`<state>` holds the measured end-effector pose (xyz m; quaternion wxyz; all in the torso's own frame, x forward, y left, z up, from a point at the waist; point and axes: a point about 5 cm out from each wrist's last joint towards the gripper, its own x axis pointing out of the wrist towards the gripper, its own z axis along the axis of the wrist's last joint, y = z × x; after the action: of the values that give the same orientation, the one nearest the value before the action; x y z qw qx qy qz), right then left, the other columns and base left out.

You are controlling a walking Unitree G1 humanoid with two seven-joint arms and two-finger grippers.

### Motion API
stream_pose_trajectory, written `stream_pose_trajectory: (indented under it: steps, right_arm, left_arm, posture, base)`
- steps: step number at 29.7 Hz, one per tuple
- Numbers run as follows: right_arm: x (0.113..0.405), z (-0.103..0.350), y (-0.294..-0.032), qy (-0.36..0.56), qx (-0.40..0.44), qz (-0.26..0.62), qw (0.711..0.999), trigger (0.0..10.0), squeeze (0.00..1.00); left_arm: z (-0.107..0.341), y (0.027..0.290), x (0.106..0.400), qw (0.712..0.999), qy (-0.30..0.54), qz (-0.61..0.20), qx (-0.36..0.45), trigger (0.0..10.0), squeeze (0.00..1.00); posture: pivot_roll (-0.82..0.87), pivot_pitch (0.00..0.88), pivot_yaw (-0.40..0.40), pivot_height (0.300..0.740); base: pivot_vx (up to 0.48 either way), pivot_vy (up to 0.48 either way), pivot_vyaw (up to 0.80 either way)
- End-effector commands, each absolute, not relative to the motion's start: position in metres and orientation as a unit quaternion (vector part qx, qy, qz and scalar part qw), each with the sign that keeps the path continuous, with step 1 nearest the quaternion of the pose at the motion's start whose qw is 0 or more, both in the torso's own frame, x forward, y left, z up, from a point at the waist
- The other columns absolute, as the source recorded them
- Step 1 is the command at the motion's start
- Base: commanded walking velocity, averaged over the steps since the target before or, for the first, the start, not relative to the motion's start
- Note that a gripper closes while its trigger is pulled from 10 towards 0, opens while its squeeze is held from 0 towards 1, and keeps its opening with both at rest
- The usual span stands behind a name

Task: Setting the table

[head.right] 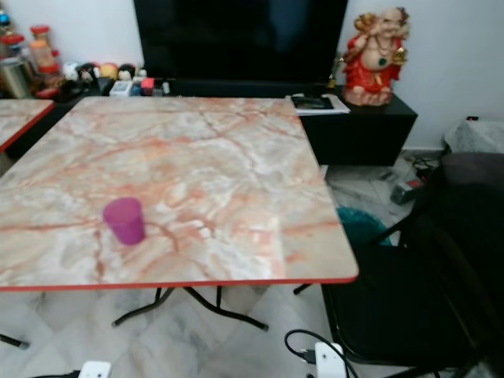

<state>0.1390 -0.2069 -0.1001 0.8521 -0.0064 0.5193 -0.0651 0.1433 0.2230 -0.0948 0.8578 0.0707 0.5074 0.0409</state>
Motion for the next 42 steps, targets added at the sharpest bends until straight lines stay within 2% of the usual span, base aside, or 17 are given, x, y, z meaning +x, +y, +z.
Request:
stream_pose_trajectory:
  steps: [1, 7, 13, 20, 31, 36, 42]
  right_arm:
    - [0.146, -0.096, -0.214, 0.508, -0.007, -0.063, 0.859, 10.0, 0.0]
    - [0.146, -0.093, -0.228, 0.505, -0.01, -0.07, 0.86, 10.0, 0.0]
    - [0.148, -0.092, -0.229, 0.505, -0.011, -0.065, 0.86, 10.0, 0.0]
    - [0.152, -0.093, -0.216, 0.505, -0.009, -0.058, 0.861, 10.0, 0.0]
    - [0.155, -0.098, -0.174, 0.506, 0.002, -0.039, 0.862, 10.0, 0.0]
    - [0.158, -0.097, -0.176, 0.502, 0.002, -0.042, 0.864, 10.0, 0.0]
    - [0.161, -0.094, -0.191, 0.498, -0.001, -0.051, 0.866, 10.0, 0.0]
  left_arm:
    - [-0.097, 0.223, 0.137, 0.852, 0.518, 0.041, 0.066, 10.0, 0.0]
    - [-0.097, 0.223, 0.137, 0.852, 0.518, 0.043, 0.066, 10.0, 0.0]
    - [-0.097, 0.223, 0.137, 0.851, 0.519, 0.045, 0.068, 10.0, 0.0]
    - [-0.097, 0.226, 0.136, 0.853, 0.513, 0.076, 0.068, 10.0, 0.0]
    - [-0.095, 0.232, 0.134, 0.854, 0.489, 0.165, 0.062, 10.0, 0.0]
    - [-0.093, 0.232, 0.137, 0.862, 0.478, 0.15, 0.077, 10.0, 0.0]
    - [-0.091, 0.232, 0.139, 0.872, 0.456, 0.158, 0.08, 10.0, 0.0]
  posture:
    - [0.0, 0.0, -0.051, 0.74]
    - [0.0, 0.0, -0.054, 0.74]
    - [0.0, 0.0, -0.053, 0.74]
    - [0.01, 0.0, -0.054, 0.74]
    - [0.02, 0.0, -0.048, 0.74]
    - [0.02, 0.0, -0.044, 0.74]
    - [0.02, 0.0, -0.046, 0.74]
  base:
    - [0.0, 0.0, 0.0]
    - [0.0, 0.0, 0.0]
    - [0.0, 0.0, 0.0]
    - [0.0, 0.0, 0.0]
    - [0.0, 0.0, 0.0]
    - [0.0, 0.0, 0.0]
    - [0.0, 0.0, 0.0]
